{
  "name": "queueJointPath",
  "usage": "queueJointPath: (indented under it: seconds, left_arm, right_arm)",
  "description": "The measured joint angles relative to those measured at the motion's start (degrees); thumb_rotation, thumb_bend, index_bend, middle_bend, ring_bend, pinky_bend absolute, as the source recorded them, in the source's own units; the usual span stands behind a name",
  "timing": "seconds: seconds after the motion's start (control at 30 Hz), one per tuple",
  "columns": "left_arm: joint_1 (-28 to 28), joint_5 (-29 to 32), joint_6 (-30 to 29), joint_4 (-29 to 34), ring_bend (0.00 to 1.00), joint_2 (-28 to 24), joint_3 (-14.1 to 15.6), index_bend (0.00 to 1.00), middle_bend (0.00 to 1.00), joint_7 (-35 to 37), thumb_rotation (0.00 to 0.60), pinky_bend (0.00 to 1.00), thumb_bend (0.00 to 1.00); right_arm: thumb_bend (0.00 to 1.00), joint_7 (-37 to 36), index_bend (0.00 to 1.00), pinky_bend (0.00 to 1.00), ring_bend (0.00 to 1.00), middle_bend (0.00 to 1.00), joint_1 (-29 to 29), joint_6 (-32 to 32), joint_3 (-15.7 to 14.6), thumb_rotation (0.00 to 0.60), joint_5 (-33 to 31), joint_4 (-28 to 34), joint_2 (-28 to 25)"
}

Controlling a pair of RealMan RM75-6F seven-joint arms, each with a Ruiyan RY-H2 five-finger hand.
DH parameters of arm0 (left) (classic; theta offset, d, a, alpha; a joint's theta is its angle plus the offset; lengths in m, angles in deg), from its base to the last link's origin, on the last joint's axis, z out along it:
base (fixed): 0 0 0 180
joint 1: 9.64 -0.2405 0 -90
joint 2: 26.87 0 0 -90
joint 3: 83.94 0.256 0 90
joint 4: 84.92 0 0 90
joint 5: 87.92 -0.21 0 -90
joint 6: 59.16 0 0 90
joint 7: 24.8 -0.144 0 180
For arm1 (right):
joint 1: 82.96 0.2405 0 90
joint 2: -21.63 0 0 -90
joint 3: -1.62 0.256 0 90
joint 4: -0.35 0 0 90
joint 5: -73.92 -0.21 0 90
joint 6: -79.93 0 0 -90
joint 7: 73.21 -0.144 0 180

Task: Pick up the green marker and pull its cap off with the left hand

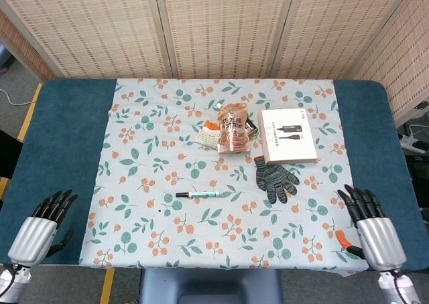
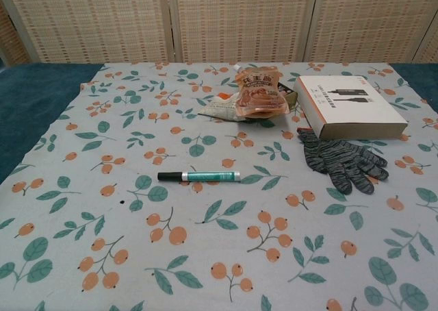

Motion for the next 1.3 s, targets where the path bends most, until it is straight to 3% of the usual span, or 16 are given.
queueJointPath:
  seconds: [0.17,0.27,0.5,0.9,1.3]
  left_arm:
    - [0.30,2.10,1.47,-0.11,0.00,0.04,-0.53,0.00,0.00,-0.80,0.600,0.13,0.40]
    - [0.47,3.61,2.41,-0.03,0.00,0.03,-0.95,0.00,0.00,-1.34,0.600,0.13,0.40]
    - [1.12,6.96,4.38,-0.27,0.00,0.21,-2.30,0.00,0.00,-2.26,0.600,0.14,0.40]
    - [1.38,8.98,4.97,-1.12,0.00,0.31,-3.22,0.00,0.00,-1.59,0.600,0.14,0.40]
    - [1.58,9.94,5.67,-0.58,0.00,-0.31,-3.36,0.00,0.00,-1.10,0.600,0.14,0.40]
  right_arm:
    - [0.18,12.12,0.14,0.00,0.00,0.14,6.42,-9.23,2.96,0.600,-3.35,1.70,7.75]
    - [0.19,20.24,0.19,0.00,0.00,0.17,11.01,-14.21,5.57,0.600,-7.60,1.23,15.16]
    - [0.22,33.30,0.25,0.00,0.00,0.20,23.07,-22.74,11.88,0.600,-21.94,-7.18,33.69]
    - [0.27,38.85,0.35,0.00,0.00,0.27,37.32,-27.03,17.82,0.600,-32.83,-27.09,50.00]
    - [0.28,40.63,0.38,0.00,0.00,0.30,42.65,-26.13,17.29,0.600,-37.28,-34.62,55.83]
